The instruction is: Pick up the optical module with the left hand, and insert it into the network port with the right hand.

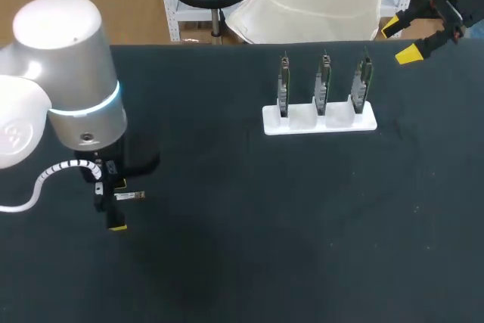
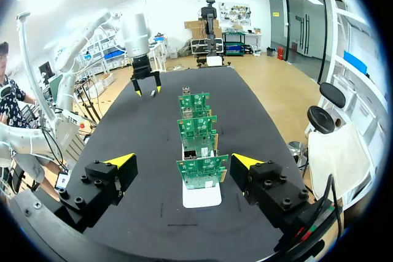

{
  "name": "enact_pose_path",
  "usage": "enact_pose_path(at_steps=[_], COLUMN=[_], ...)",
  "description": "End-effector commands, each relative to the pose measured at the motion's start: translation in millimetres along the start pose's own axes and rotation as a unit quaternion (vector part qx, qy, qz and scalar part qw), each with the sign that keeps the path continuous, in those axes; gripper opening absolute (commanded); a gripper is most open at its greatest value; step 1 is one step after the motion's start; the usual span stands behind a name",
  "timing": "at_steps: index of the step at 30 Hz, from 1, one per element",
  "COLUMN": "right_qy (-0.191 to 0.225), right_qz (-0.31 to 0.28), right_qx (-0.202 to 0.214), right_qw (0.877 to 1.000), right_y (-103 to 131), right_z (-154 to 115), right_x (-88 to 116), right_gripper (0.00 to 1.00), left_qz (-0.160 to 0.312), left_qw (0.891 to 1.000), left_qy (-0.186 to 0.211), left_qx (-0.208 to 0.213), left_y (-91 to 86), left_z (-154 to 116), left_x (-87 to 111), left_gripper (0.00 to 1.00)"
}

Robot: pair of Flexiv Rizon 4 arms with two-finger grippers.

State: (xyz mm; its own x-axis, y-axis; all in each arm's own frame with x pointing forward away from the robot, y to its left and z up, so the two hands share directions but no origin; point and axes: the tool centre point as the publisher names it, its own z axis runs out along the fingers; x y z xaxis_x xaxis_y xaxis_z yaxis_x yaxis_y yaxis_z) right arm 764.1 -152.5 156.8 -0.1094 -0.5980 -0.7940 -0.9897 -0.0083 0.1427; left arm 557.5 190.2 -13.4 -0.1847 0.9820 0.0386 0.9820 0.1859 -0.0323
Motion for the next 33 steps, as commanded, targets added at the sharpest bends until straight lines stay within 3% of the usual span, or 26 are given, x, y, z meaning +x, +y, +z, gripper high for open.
enact_pose_path(at_steps=[1,16,18,19,20,21,33], right_qy=[0.0,0.0,0.0,0.0,0.0,0.0,0.0], right_qz=[-0.001,-0.001,-0.001,-0.001,-0.001,-0.001,-0.001], right_qx=[0.003,0.003,0.003,0.003,0.003,0.003,0.003], right_qw=[1.0,1.0,1.0,1.0,1.0,1.0,1.0], right_y=[2.3,2.3,2.3,2.3,2.3,2.3,2.3], right_z=[0.3,0.3,0.3,0.3,0.3,0.3,0.3], right_x=[0.2,0.2,0.2,0.2,0.2,0.2,0.2], right_gripper=[1.0,1.0,1.0,1.0,1.0,1.0,1.0], left_qz=[-0.001,-0.009,-0.009,-0.008,-0.008,-0.009,-0.011], left_qw=[1.0,1.0,1.0,1.0,1.0,1.0,1.0], left_qy=[0.003,0.006,0.006,0.006,0.006,0.006,0.006], left_qx=[0.002,0.006,0.006,0.007,0.007,0.006,0.007], left_y=[1.9,0.0,0.3,0.5,0.7,1.0,2.2], left_z=[0.3,3.2,3.7,4.2,4.5,4.9,6.2], left_x=[1.5,4.9,4.8,4.7,4.7,4.8,4.6], left_gripper=[1.0,1.0,0.93,0.47,0.16,0.0,0.0])
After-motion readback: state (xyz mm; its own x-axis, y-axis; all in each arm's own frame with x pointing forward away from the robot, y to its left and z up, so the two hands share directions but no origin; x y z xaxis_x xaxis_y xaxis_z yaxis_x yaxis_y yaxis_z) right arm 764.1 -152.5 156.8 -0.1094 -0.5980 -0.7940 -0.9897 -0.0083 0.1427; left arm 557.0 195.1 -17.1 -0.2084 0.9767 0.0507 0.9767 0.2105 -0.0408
